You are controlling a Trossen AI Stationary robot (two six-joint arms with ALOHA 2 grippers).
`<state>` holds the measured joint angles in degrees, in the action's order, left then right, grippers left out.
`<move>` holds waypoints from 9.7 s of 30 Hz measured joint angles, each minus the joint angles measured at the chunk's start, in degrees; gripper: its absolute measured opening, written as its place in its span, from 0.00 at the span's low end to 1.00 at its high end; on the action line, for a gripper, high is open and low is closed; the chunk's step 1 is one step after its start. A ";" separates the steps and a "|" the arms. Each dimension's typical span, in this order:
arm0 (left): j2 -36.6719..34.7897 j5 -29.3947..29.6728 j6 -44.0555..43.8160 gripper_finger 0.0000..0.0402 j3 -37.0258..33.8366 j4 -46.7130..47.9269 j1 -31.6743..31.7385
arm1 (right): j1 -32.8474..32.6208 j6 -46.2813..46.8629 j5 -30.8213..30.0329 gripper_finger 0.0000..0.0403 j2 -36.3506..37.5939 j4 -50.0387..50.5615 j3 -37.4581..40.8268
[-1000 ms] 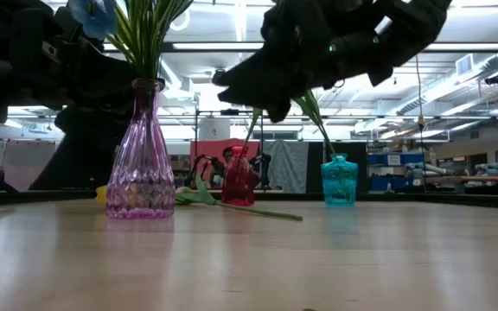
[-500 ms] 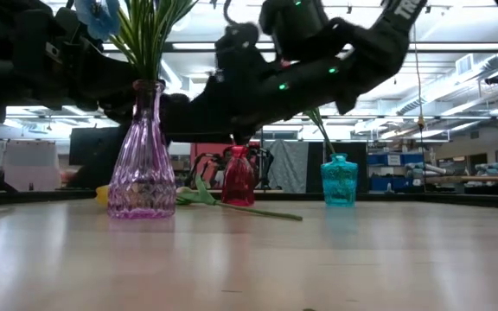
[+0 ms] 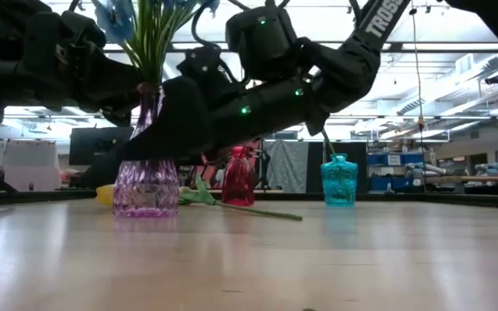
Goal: Sort flowers into vase by color
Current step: Put the blue flowers into the pink vase, then put the pink flower into the red vase
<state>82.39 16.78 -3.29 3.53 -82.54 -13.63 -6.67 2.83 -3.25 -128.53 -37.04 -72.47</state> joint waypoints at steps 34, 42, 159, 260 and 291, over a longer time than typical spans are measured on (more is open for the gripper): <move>-3.72 -6.77 2.42 0.35 2.63 2.66 0.02 | 3.93 -13.16 23.47 0.67 7.63 20.73 0.28; -5.94 -6.56 2.04 0.35 4.02 1.03 0.11 | 4.10 -13.04 21.49 0.67 7.72 21.66 0.19; -30.71 -13.01 6.92 0.48 19.91 58.55 4.37 | 4.21 -11.58 17.88 0.67 7.80 16.14 0.22; -55.49 -0.07 1.54 0.70 10.86 79.50 4.22 | 3.06 19.41 -23.20 0.02 27.14 63.17 0.40; -57.33 12.57 18.29 0.70 5.14 56.05 4.28 | 10.93 -25.30 -16.90 0.02 13.72 -39.38 15.15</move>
<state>25.06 29.34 15.00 8.67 -26.49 -9.34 4.27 -22.47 -20.15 -114.81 -76.42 -57.31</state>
